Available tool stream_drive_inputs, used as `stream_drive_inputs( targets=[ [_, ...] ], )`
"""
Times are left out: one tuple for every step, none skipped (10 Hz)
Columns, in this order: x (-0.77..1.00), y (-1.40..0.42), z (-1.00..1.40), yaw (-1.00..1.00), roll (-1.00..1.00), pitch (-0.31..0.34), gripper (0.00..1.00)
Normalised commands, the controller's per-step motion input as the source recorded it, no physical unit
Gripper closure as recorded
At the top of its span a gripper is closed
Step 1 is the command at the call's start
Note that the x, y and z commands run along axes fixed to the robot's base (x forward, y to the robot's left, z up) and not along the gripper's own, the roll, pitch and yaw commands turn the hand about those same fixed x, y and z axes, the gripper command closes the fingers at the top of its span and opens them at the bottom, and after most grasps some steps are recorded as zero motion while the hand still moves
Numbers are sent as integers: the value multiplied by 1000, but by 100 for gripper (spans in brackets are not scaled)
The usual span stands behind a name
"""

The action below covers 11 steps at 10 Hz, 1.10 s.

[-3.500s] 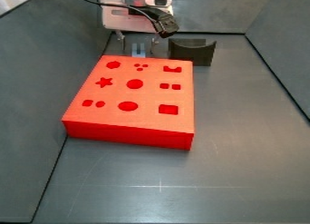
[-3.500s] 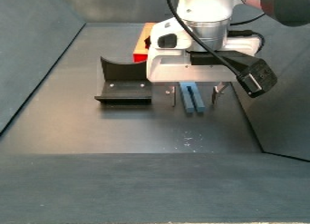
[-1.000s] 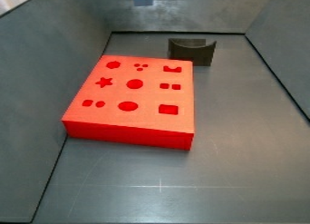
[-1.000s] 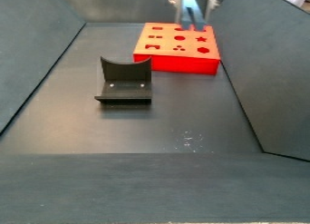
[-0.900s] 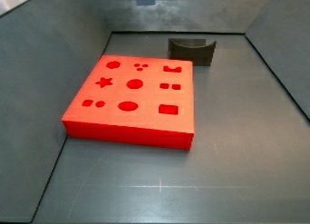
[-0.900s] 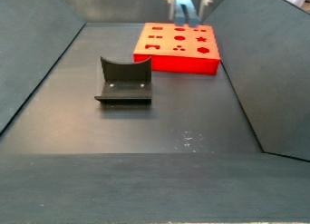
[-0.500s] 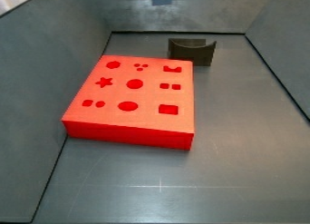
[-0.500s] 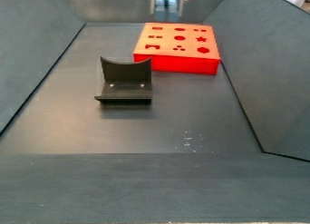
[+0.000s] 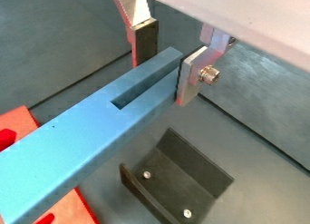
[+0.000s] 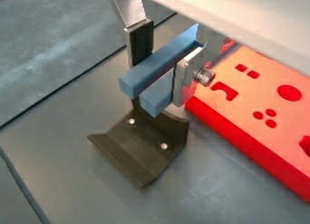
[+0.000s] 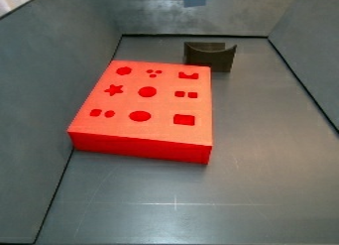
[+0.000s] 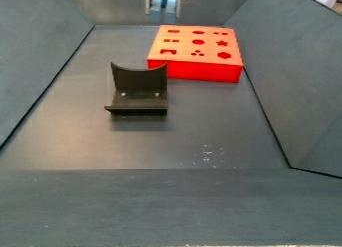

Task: Pick up the double-square object. Move up. Rotate the double-square object. Place the double-square object on the fixture. Regrasp the double-square object. Move to above the board. Insert the double-square object.
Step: Place the double-square object on the fixture.

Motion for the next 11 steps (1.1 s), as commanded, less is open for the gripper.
stream_drive_inputs(
  targets=[
    [394, -15, 3, 55, 81, 148, 100],
    [736, 338, -262, 118, -1000, 183, 100],
    [632, 326, -239, 106, -1000, 182, 100],
    [599, 281, -178, 80, -1000, 181, 100],
    [503, 146, -65, 57, -1000, 202, 100],
    [411, 91, -33, 40, -1000, 223, 100],
    [346, 69, -28, 17, -1000, 232, 100],
    [283, 59, -18, -8, -1000, 242, 100],
    [217, 57, -14, -36, -1000, 255, 100],
    [154, 55, -11, -71, -954, 257, 100],
    [85, 56, -10, -102, -731, 211, 100]
  ],
)
